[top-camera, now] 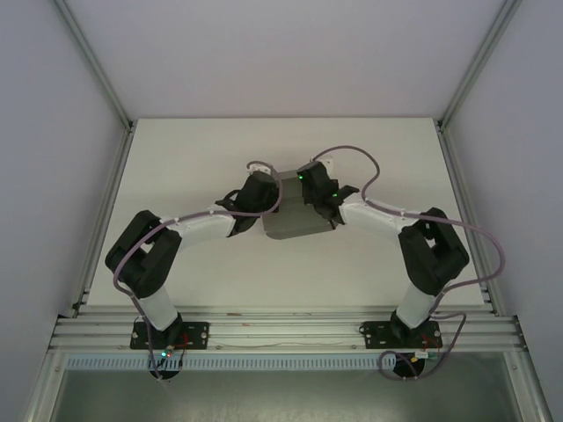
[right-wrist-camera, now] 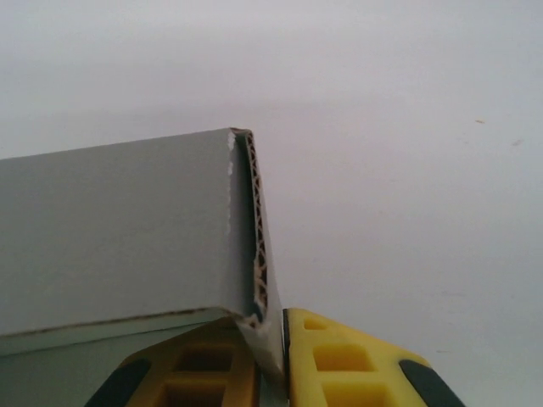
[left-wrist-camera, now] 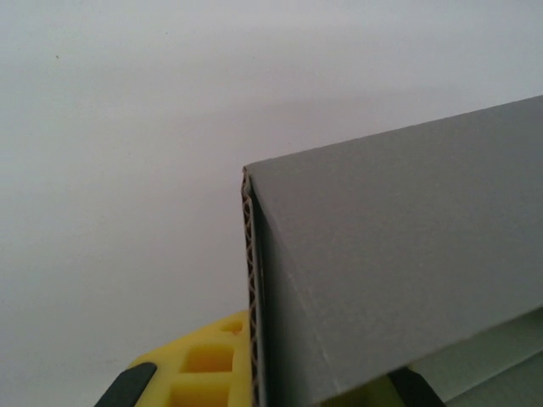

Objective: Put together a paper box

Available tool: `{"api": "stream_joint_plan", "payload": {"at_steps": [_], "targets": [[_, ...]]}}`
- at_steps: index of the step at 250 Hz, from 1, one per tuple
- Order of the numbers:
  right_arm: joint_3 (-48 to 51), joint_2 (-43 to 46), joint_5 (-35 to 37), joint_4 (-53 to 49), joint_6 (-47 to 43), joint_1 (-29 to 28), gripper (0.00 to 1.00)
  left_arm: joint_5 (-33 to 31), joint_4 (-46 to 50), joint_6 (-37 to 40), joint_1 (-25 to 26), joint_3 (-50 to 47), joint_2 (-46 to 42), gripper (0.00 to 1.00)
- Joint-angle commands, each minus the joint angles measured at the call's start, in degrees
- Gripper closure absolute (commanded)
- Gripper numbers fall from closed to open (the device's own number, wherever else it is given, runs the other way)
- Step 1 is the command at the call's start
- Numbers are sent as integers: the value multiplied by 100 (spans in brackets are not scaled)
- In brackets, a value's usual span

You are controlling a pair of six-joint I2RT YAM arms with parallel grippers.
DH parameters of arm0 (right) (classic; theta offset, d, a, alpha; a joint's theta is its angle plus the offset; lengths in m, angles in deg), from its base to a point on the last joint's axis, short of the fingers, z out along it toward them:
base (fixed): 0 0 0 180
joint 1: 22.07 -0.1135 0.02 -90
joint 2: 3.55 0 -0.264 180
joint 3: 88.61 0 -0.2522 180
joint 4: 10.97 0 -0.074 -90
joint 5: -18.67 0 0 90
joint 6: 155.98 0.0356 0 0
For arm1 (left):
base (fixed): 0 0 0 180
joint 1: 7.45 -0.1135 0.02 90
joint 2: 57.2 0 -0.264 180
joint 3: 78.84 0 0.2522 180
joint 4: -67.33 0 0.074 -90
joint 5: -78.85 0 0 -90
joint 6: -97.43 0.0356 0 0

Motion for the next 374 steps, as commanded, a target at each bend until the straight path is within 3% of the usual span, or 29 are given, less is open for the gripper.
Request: {"api": "stream_joint_plan", "payload": {"at_steps": [1,51,72,106,147,183,251,321,330,343,374], "targets": [[-181,-233,1302,-812,488,102,87,-15,160,-236,68,239,90,100],[334,-40,349,223,159,135,75,149,56,-255,67,173,55,100],[482,49,-55,498,199,244,76,176,52,-226,68,158,17,100],[592,195,-112,691,152,322,91,167,68,-221,83,122,-30,100],[208,26,635,-39,205,306,100,-14,241,-315,100,202,-31,100],[-314,-391,2088,-1276,996,296,100,-312,621,-580,120,376,-18,100],[-1029,-1006,3516,-2584,1572,326,100,-588,1028,-805,103,615,129,100],[-414,-644,2529,-903,899,369,97,-308,863,-752,101,609,137,100],[-218,-529,2147,-460,631,389,92,-275,852,-717,102,608,127,100],[55,-333,1507,151,394,414,77,-201,814,-685,103,600,129,100],[821,196,-117,1586,-115,466,76,-79,722,-614,103,544,121,100]]}}
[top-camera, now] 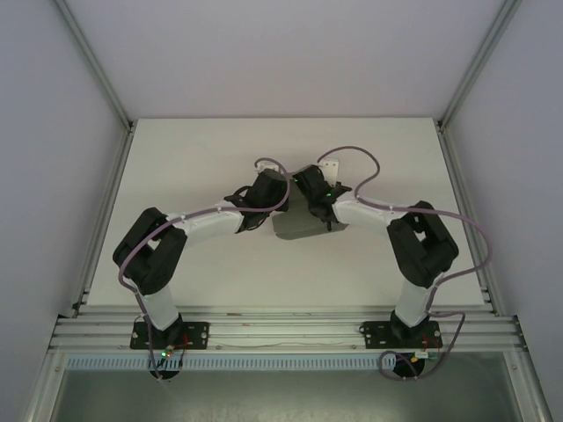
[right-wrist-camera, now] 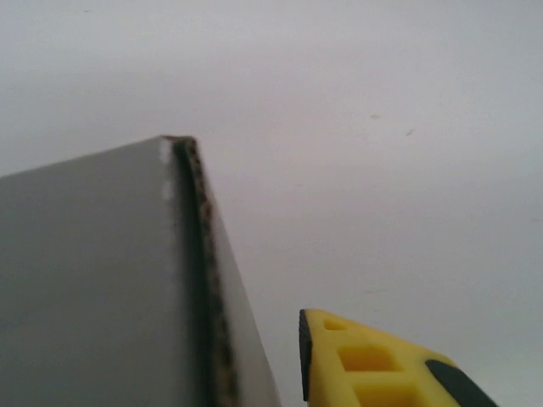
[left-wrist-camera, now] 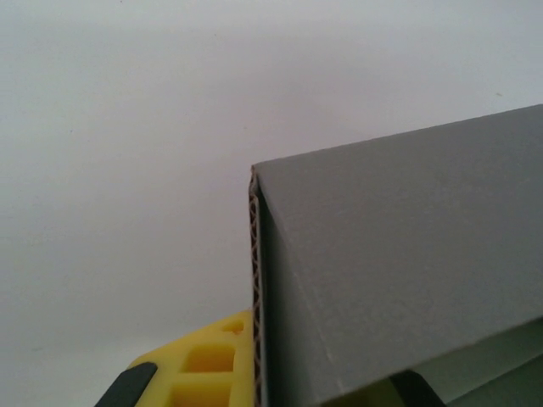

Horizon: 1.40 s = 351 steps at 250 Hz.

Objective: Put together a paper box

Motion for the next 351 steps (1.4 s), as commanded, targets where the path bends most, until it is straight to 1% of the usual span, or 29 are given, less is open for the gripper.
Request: {"api": "stream_joint_plan", "payload": {"at_steps": [1,7,14,28,44,53,68,92,106,133,159,177,189,205,213,236,252,286,318,351], "targets": [[648,462,-991,1394,-565,351,76,-125,140,-71,-112,1,-106,100],[774,552,-1260,1618,-656,352,75,-103,125,-64,-113,-3,-107,100],[889,656,-1560,1808,-770,360,71,-75,119,-61,-112,-14,-121,100],[1058,843,-2073,2022,-902,359,59,-49,111,-41,-112,-17,-128,100],[1192,1045,-2551,2109,-1051,360,43,-33,88,-34,-111,-24,-133,100],[1256,1142,-2802,2118,-1153,357,37,-5,73,-22,-112,-23,-141,100],[1355,1332,-3036,2097,-1183,359,24,32,64,-12,-111,-13,-158,100],[1586,1678,-3229,2158,-1175,358,11,51,91,1,-120,-9,-188,100],[1731,1933,-3266,2179,-1145,365,0,56,119,26,-139,-18,-213,100],[2040,2520,-3011,2149,-971,362,0,103,170,88,-190,-33,-272,100],[2286,3148,-2345,1840,-673,356,0,342,337,399,-267,16,-331,100],[2361,3544,-1870,1288,-354,371,0,743,684,971,-320,160,-371,100],[2348,3879,-1582,748,-86,403,0,1018,1276,1444,-314,396,-397,100],[2352,4196,-1293,50,119,450,0,1578,2068,2278,-256,621,-431,100],[2365,4332,-1115,-292,267,449,0,1691,2373,2711,-197,679,-427,100],[2385,4703,-805,-1278,539,540,0,1441,3292,3858,29,765,-336,100],[2432,4963,-756,-1755,602,620,0,1214,3801,4333,107,847,-220,100],[2680,5384,-898,-2085,638,781,0,711,4638,4683,150,1388,219,100],[2767,5456,-990,-2104,615,859,0,306,5183,5042,221,2154,831,100],[2744,5410,-954,-2108,563,891,0,-181,5547,5349,339,2880,1854,100]]}}
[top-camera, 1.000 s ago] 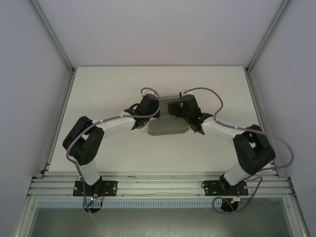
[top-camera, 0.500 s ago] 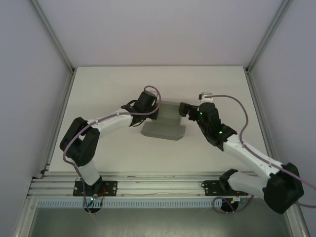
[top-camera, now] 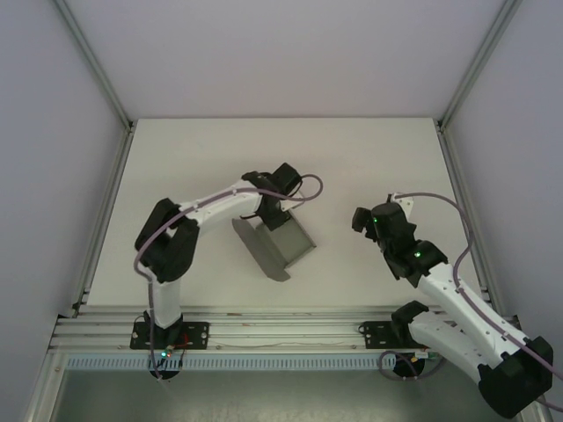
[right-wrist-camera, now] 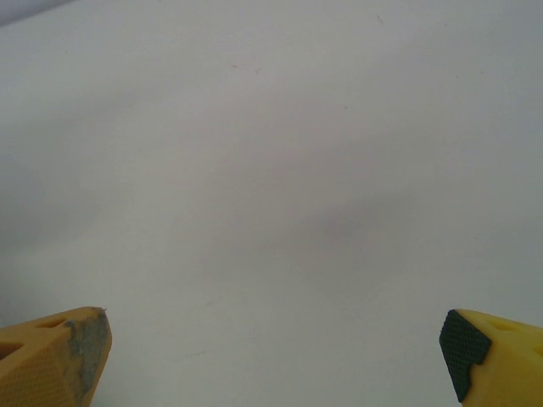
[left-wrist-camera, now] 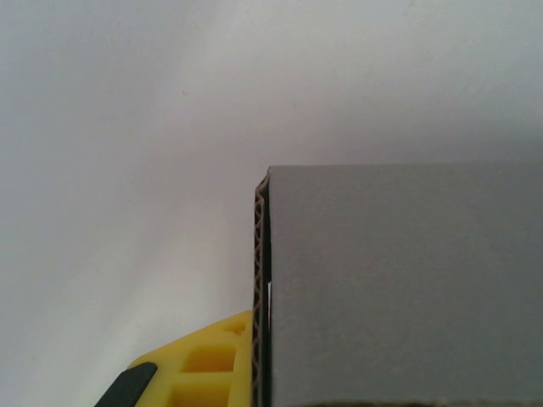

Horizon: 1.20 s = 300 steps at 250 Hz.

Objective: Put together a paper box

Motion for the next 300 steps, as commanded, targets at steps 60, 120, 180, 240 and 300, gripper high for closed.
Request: {"api": "stream_joint_plan", "payload": {"at_steps": [60,120,180,240,300], "targets": [[-33,-26,65,-266,-125,85,0,-1493,359,1273,381,1481,1804,100],[37,-3,-59,-301,-134,186,0,-1508,16,2061,579,1661,1933,72],[141,-19,-1004,-18,-426,397,0,-1066,174,2343,576,1571,1194,23],[51,86,-1309,30,-754,409,0,-676,-102,2401,528,1541,395,0],[-69,-535,-2474,968,-2468,412,2,-301,-2308,301,-209,556,-1208,0]]}}
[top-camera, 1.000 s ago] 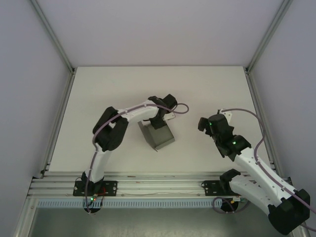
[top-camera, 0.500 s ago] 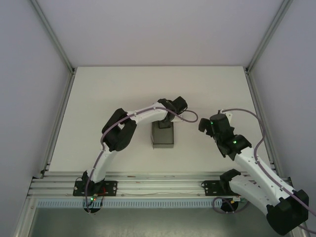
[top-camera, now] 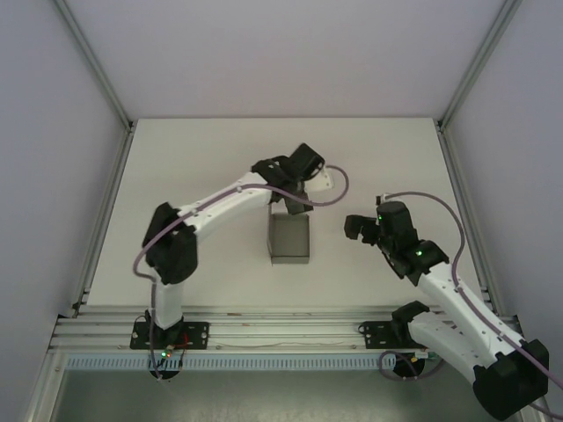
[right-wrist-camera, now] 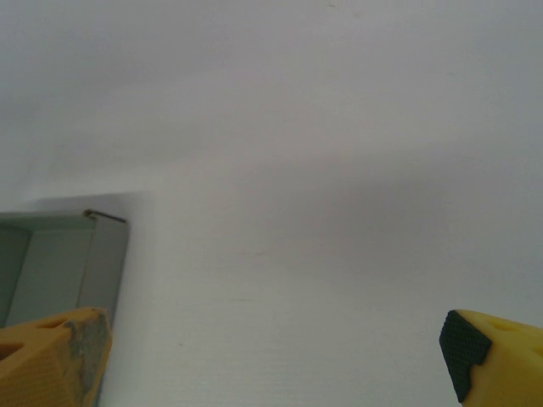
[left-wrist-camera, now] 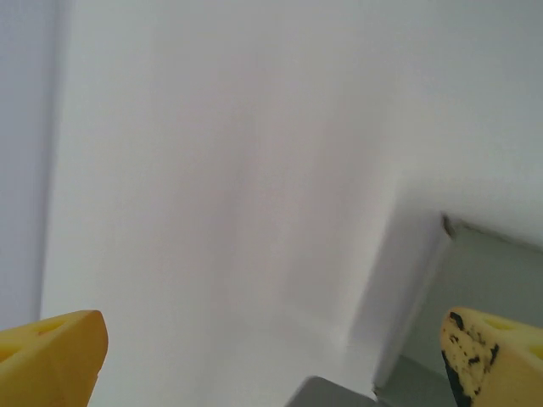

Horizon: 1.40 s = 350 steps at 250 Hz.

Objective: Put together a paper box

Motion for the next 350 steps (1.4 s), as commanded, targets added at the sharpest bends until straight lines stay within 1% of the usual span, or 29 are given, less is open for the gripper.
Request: {"api": "stream_joint_plan", "payload": {"at_steps": [1,18,30,50,68,81,97,115,140,145,157,167,180,209,220,232,251,261,270,285,291,306,316,325,350], "targets": [[-171,-473,-755,648,-1231,21,2,215,-1447,-1520,-562,-599,-867,0],[-549,-1108,-1281,714,-2049,18,4,194,-2150,-2811,-981,-1195,-1406,0],[-884,-1650,-1712,713,-2645,1,7,114,-2359,-3814,-1326,-1578,-1746,0],[-1632,-2660,-2200,463,-3497,-115,13,627,-2544,-5072,-2019,-2437,-2272,0],[-2362,-3583,-2485,-24,-4363,-313,16,944,-2958,-5823,-2559,-3433,-2675,0],[-2950,-4221,-2494,-432,-4720,-485,21,1152,-3141,-6106,-2865,-4067,-2888,0],[-3677,-4955,-2449,-999,-4993,-690,25,1375,-3238,-6235,-3115,-4621,-3101,0],[-4340,-5658,-2447,-1475,-5256,-850,26,1286,-3161,-6231,-3179,-5025,-3320,0],[-4890,-6324,-2400,-1569,-5293,-935,30,1014,-2998,-6239,-3196,-5341,-3572,0],[-4958,-6420,-2385,-1532,-5254,-932,32,997,-2994,-6241,-3196,-5381,-3615,0],[-5076,-6589,-2370,-1456,-5190,-955,42,998,-3013,-6205,-3204,-5455,-3691,0],[-5103,-6670,-2337,-1311,-5054,-971,47,1009,-3025,-6193,-3202,-5498,-3738,0],[-5074,-6696,-2216,-1098,-4821,-998,60,996,-3038,-6198,-3205,-5535,-3805,0],[-4678,-6454,-1805,-565,-4263,-1061,75,843,-3042,-6209,-3209,-5580,-3938,0],[-4399,-6272,-1546,-217,-3902,-1079,81,776,-3008,-6211,-3204,-5562,-3981,0],[-4098,-6055,-1295,119,-3436,-1098,85,751,-2987,-6239,-3205,-5545,-4024,0],[-3640,-5713,-947,554,-2530,-1134,86,701,-2984,-6312,-3200,-5520,-4079,0],[-3409,-5559,-643,707,-2013,-1175,87,702,-2996,-6314,-3199,-5502,-4111,0],[-3214,-5435,-355,816,-1559,-1240,87,726,-3009,-6263,-3197,-5506,-4128,0],[-2845,-5224,-209,982,-973,-1358,86,748,-3048,-6211,-3198,-5502,-4135,0],[-2721,-5137,43,992,-655,-1427,85,745,-3045,-6191,-3201,-5492,-4140,0],[-2583,-4962,1023,681,322,-1617,87,703,-2998,-6165,-3199,-5445,-4129,0],[-2518,-4889,1465,402,827,-1735,87,760,-3018,-6100,-3198,-5424,-4104,0],[-2461,-4836,1668,221,1194,-1837,87,864,-3082,-6031,-3196,-5432,-4081,0],[-2272,-4762,1862,36,2107,-2082,86,1293,-3314,-5849,-3196,-5452,-3989,0]]}}
